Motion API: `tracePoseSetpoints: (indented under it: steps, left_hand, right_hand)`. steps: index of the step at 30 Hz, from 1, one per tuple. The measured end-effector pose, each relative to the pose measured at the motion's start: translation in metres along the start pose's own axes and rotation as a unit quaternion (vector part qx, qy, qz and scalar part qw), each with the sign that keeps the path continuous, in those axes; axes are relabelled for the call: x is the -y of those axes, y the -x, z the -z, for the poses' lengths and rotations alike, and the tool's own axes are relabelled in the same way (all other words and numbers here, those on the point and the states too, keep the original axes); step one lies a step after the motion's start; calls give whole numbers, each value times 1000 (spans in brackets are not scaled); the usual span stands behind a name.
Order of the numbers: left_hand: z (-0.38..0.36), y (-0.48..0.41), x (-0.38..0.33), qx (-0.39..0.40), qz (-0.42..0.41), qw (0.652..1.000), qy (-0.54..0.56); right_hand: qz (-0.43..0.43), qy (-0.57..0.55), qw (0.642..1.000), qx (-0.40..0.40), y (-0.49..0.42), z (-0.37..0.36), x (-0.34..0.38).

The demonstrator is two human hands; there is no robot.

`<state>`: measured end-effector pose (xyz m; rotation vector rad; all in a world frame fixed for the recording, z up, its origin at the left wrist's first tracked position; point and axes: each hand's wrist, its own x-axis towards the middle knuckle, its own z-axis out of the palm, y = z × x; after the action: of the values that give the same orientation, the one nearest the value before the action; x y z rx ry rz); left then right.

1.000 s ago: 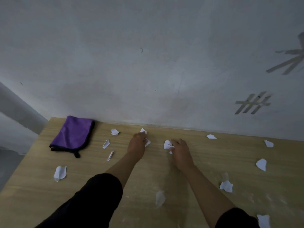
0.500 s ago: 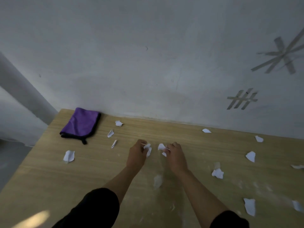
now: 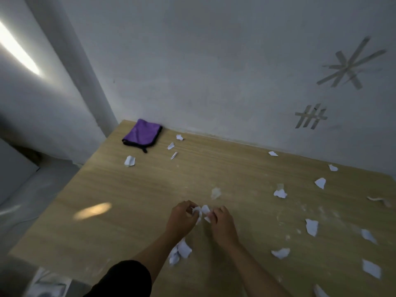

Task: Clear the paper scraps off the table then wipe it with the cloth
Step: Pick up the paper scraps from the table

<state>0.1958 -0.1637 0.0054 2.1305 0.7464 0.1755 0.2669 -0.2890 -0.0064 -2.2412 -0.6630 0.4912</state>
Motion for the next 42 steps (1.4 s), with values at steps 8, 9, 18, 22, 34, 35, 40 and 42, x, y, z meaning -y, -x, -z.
tracePoseSetpoints:
  steps: [8,9,18,22,34,35,40,42]
  left_hand:
    - [19,57,25,-7,-22,999,-26]
    - [21,59,27,3,-20,999,-25]
    - [37,55,36,41,15,990,-132]
    - [57,27,51,13,31,991,-130]
    - [139,-106,89,-103,128,982,-96]
    - [144,-116,93,-115,133,980,-90]
    - [165,-155,110,-117,117,982,-87]
    - [169,-167,118,-131,143,979,-60]
  right_hand:
    - [-27,-26,999,39,56,-20,7]
    - [-20,-15,998,51,59,-21,8]
    - [18,144,989,33,39,-23,5]
    - [38,191,981,19,7,-23,15]
    - [89,222,970,37,-140,-46,90]
    - [87,226,969,45,-152,-48,96]
    - [81,218,967,104,-204,-63,111]
    - [62,174,974,129,-217,-72,111]
